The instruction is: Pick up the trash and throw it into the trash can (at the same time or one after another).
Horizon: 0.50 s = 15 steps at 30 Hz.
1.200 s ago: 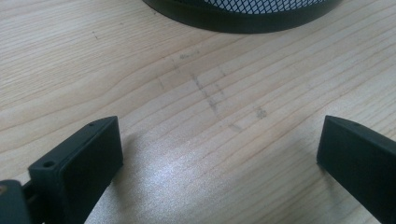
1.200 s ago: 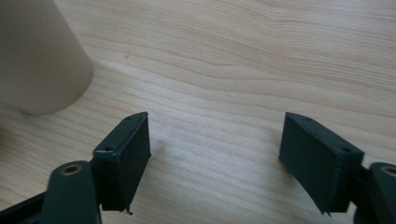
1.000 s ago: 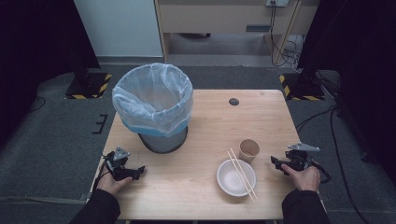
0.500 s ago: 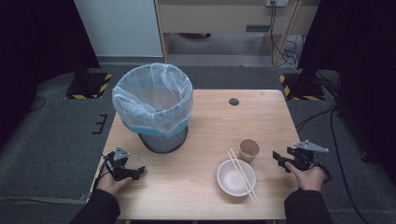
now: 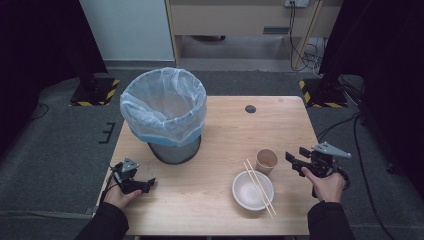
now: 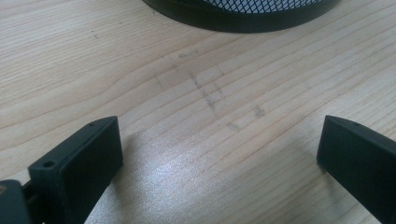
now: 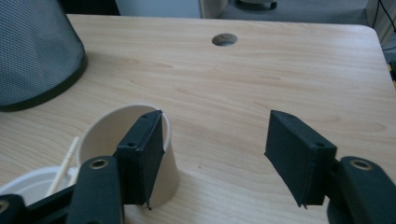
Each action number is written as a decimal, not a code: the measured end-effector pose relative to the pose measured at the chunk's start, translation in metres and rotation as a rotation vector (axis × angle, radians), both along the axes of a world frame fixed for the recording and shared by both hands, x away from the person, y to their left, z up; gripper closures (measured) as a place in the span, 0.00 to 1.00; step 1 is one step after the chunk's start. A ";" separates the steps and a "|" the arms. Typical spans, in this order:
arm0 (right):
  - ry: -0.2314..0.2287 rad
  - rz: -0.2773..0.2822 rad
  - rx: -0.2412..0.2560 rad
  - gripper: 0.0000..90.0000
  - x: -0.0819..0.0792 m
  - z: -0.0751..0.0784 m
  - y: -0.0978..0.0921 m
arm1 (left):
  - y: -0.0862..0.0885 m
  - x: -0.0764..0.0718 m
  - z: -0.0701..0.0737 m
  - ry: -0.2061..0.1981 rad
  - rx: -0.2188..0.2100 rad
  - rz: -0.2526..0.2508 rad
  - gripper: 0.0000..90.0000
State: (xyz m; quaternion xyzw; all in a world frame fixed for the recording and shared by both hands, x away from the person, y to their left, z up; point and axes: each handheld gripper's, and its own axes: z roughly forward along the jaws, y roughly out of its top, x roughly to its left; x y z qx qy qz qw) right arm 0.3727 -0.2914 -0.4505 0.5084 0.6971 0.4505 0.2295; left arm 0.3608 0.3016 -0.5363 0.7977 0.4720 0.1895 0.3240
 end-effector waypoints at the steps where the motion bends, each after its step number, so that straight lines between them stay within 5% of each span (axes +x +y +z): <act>1: -0.001 0.005 0.000 0.44 0.001 0.002 0.002 | 0.000 0.000 0.000 0.000 0.000 0.000 0.00; 15: 0.030 0.076 -0.054 0.59 0.021 0.003 0.033 | -0.001 0.000 0.000 0.000 0.000 0.001 0.00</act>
